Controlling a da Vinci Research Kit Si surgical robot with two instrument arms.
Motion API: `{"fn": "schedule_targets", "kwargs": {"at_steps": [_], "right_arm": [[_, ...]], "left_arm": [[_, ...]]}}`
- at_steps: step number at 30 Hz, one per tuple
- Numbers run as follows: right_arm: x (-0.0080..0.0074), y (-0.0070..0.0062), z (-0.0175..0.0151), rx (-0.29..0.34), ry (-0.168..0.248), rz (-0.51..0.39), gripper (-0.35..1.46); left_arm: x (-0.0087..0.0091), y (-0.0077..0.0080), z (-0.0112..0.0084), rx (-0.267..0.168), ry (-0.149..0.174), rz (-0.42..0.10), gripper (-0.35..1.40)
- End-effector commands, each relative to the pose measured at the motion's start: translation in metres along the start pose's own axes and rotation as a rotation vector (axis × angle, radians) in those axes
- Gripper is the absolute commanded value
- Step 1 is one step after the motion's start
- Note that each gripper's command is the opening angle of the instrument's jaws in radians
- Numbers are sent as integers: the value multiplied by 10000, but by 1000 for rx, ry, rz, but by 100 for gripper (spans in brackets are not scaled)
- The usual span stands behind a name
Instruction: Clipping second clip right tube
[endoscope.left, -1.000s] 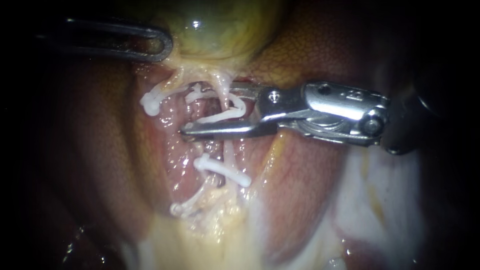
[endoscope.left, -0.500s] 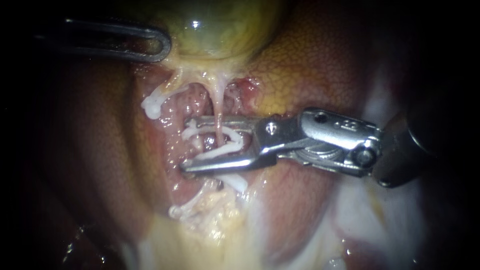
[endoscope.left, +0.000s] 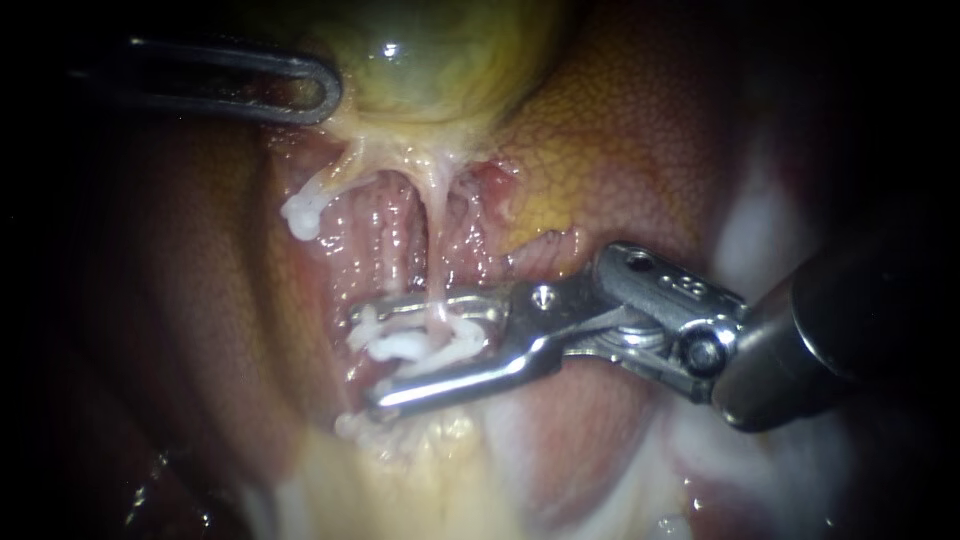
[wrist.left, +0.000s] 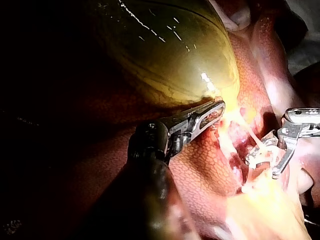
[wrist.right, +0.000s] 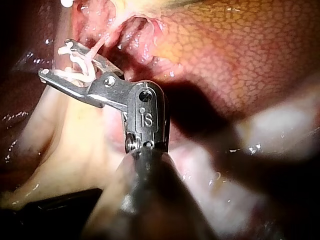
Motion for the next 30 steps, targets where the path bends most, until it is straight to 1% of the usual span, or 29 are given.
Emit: {"fn": "schedule_targets", "kwargs": {"at_steps": [1,5,11,13,14,17,19,30], "right_arm": [[1,0,0,0,0,7,32],[3,3,-1,0,1,25,17],[5,7,-3,0,1,32,-12],[5,9,-4,1,1,32,-25],[4,11,-5,1,1,56,-35],[4,16,-7,-17,8,78,-35],[4,17,-8,-24,11,78,-35],[4,17,-8,-23,11,90,-35]], "left_arm": [[0,0,0,0,0,0,-35],[0,0,0,0,0,0,-35],[0,0,1,0,0,0,-35],[0,1,1,0,0,0,-35],[0,1,1,0,0,0,-35],[0,1,1,0,0,0,-35],[0,1,1,0,0,0,-35],[0,1,2,0,0,0,-35]]}}
